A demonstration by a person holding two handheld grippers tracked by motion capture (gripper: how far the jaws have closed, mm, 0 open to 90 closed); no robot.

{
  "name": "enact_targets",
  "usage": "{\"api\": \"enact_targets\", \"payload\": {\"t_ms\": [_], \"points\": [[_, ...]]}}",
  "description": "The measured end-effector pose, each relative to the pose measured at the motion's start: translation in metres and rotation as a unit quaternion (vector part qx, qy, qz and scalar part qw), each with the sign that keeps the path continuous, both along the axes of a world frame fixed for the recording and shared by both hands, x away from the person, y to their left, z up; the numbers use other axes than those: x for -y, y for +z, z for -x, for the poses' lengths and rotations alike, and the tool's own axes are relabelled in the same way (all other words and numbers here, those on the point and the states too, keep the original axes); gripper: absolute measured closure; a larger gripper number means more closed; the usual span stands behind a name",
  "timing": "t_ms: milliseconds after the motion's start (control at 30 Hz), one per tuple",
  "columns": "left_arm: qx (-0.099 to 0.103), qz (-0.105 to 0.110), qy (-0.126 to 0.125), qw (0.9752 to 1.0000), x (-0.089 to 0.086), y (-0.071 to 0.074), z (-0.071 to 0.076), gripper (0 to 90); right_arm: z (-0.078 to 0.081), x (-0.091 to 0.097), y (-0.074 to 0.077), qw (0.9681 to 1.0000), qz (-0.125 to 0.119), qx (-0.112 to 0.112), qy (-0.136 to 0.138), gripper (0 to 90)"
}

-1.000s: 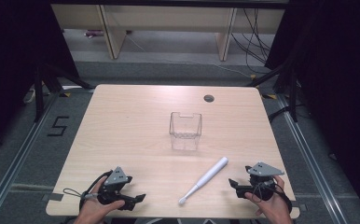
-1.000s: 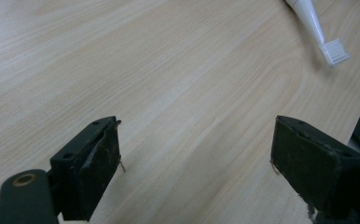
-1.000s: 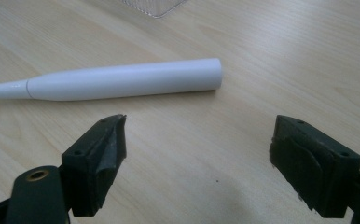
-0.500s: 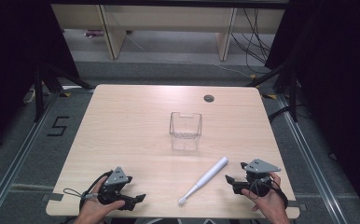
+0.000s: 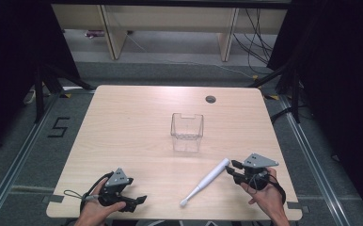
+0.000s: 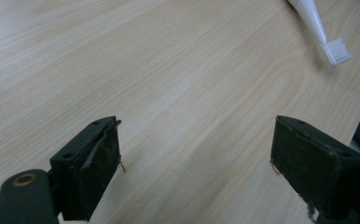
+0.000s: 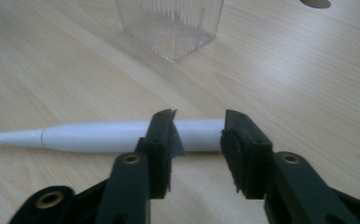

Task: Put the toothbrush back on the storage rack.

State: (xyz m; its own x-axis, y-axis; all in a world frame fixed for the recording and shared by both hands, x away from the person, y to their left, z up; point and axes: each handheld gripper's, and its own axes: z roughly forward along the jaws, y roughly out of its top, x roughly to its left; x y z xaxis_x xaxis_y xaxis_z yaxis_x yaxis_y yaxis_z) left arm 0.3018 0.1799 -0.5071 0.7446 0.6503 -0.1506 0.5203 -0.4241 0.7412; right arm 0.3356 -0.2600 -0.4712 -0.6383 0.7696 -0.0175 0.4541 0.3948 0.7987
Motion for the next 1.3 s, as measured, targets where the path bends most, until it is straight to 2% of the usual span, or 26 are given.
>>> {"api": "enact_targets", "payload": {"t_ms": [133, 167, 267, 333, 400, 467, 533, 567, 700, 800, 900, 933, 1067, 1133, 1167, 1200, 1267, 1300], "points": [[-0.001, 0.0, 0.001, 1.0, 0.0, 0.0, 0.0, 14.9, -0.005, -0.003, 0.0, 0.9998, 0.009, 0.006, 0.015, 74.5], [0.0, -0.006, -0.003, 1.0, -0.001, 0.001, 0.0, 14.9, -0.007, -0.004, -0.001, 0.9997, 0.013, 0.004, 0.018, 75.9], [0.0, -0.005, -0.004, 1.0, -0.001, 0.001, 0.0, 14.9, -0.013, -0.007, -0.002, 0.9996, 0.016, -0.006, 0.025, 81.7], [0.001, -0.004, -0.003, 1.0, -0.001, 0.001, 0.0, 14.9, -0.014, -0.008, -0.003, 0.9997, 0.01, -0.01, 0.019, 83.1], [0.0, -0.005, -0.003, 1.0, -0.001, 0.001, 0.0, 14.9, -0.018, -0.009, -0.004, 0.9994, 0.012, -0.021, 0.026, 86.2], [-0.001, 0.0, -0.001, 1.0, 0.0, 0.0, 0.0, 14.9, -0.019, -0.009, -0.004, 0.9994, 0.003, -0.025, 0.023, 86.5], [-0.001, -0.004, -0.004, 1.0, -0.001, 0.0, 0.0, 14.9, -0.021, -0.009, -0.004, 0.9993, 0.002, -0.032, 0.019, 87.5], [-0.001, 0.002, 0.0, 1.0, 0.0, 0.0, 0.0, 14.9, -0.023, -0.009, -0.005, 0.9993, -0.004, -0.03, 0.022, 88.4], [-0.003, 0.002, 0.0, 1.0, 0.001, 0.0, 0.0, 14.9, -0.027, -0.01, -0.005, 0.9993, -0.007, -0.027, 0.025, 89.3], [-0.001, -0.004, -0.004, 1.0, -0.001, 0.0, 0.0, 14.9, -0.032, -0.015, -0.006, 0.9993, -0.002, -0.031, 0.02, 89.3], [-0.003, -0.004, -0.004, 1.0, -0.001, 0.001, 0.0, 14.9, -0.036, -0.016, -0.006, 0.9991, 0.006, -0.031, 0.027, 89.2], [-0.002, -0.003, -0.004, 1.0, -0.001, 0.0, 0.0, 14.9, -0.039, -0.019, -0.008, 0.999, 0.005, -0.038, 0.022, 89.2], [-0.002, 0.002, -0.001, 1.0, 0.0, 0.0, 0.001, 14.9, -0.046, -0.022, -0.011, 0.9986, 0.016, -0.039, 0.031, 89.4], [0.0, -0.004, -0.004, 1.0, -0.001, 0.001, 0.0, 15.0, -0.047, -0.024, -0.013, 0.9987, 0.017, -0.038, 0.029, 89.4], [0.0, -0.004, -0.004, 1.0, -0.001, 0.001, 0.0, 15.0, -0.047, -0.024, -0.012, 0.9983, 0.015, -0.049, 0.029, 89.4], [-0.001, -0.003, -0.004, 1.0, -0.001, 0.001, 0.001, 14.9, -0.05, -0.024, -0.013, 0.9984, 0.027, -0.035, 0.036, 89.4], [-0.002, 0.002, -0.001, 1.0, 0.0, 0.0, 0.001, 15.0, -0.049, -0.027, -0.013, 0.9979, 0.024, -0.054, 0.027, 89.4], [-0.002, 0.002, -0.001, 1.0, 0.0, 0.0, 0.001, 15.0, -0.052, -0.027, -0.014, 0.998, 0.032, -0.042, 0.034, 89.5]]}}
